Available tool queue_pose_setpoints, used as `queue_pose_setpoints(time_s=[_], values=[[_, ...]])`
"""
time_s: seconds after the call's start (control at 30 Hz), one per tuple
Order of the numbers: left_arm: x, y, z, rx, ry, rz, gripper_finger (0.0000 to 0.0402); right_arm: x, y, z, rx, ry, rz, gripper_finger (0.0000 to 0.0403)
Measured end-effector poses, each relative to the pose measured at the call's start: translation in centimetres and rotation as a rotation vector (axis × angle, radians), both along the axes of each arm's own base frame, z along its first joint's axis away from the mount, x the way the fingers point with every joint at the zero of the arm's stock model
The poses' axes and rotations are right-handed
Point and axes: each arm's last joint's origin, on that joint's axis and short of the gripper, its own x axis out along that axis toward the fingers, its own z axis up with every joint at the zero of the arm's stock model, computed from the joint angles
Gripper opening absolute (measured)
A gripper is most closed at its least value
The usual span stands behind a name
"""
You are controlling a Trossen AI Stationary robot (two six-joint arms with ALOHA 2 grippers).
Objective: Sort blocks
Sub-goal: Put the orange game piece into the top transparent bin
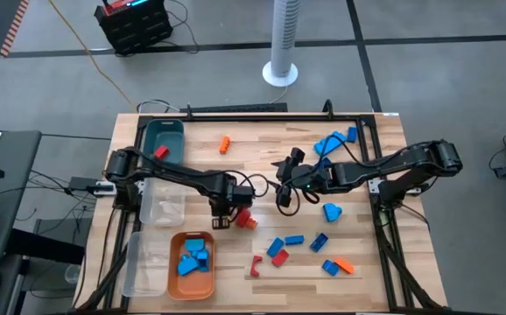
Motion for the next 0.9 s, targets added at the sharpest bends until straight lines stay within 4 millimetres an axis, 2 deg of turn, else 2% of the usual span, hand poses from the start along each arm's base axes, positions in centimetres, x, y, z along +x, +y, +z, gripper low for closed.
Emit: queue_pose_setpoints(time_s=[0.1,0.2,0.33,0.43,0.6,0.77,0.9], values=[[-1.1,0.2,2.8,0.051,-0.059,0.028,0.0085,0.0,0.0,0.0,0.0,0.004,0.0,0.028],[-3.0,0.5,5.2,0.085,-0.109,0.075,0.0089,0.0,0.0,-0.1,0.0,0.007,0.0,0.028],[-6.3,0.9,7.1,0.095,-0.142,0.162,0.0093,-0.1,0.0,-0.1,0.0,0.01,-0.001,0.028],[-9.4,1.1,7.1,0.097,-0.11,0.237,0.0094,-0.1,0.0,-0.1,0.005,0.01,-0.005,0.028],[-14.0,1.9,5.3,0.105,-0.043,0.364,0.0095,0.0,0.0,0.0,0.006,-0.003,-0.006,0.028],[-16.6,2.2,4.7,0.101,-0.066,0.434,0.0104,0.0,0.0,0.1,0.005,-0.011,-0.007,0.028],[-17.6,2.4,4.3,0.101,-0.009,0.451,0.0141,0.0,0.0,0.1,0.006,-0.011,-0.007,0.028]])
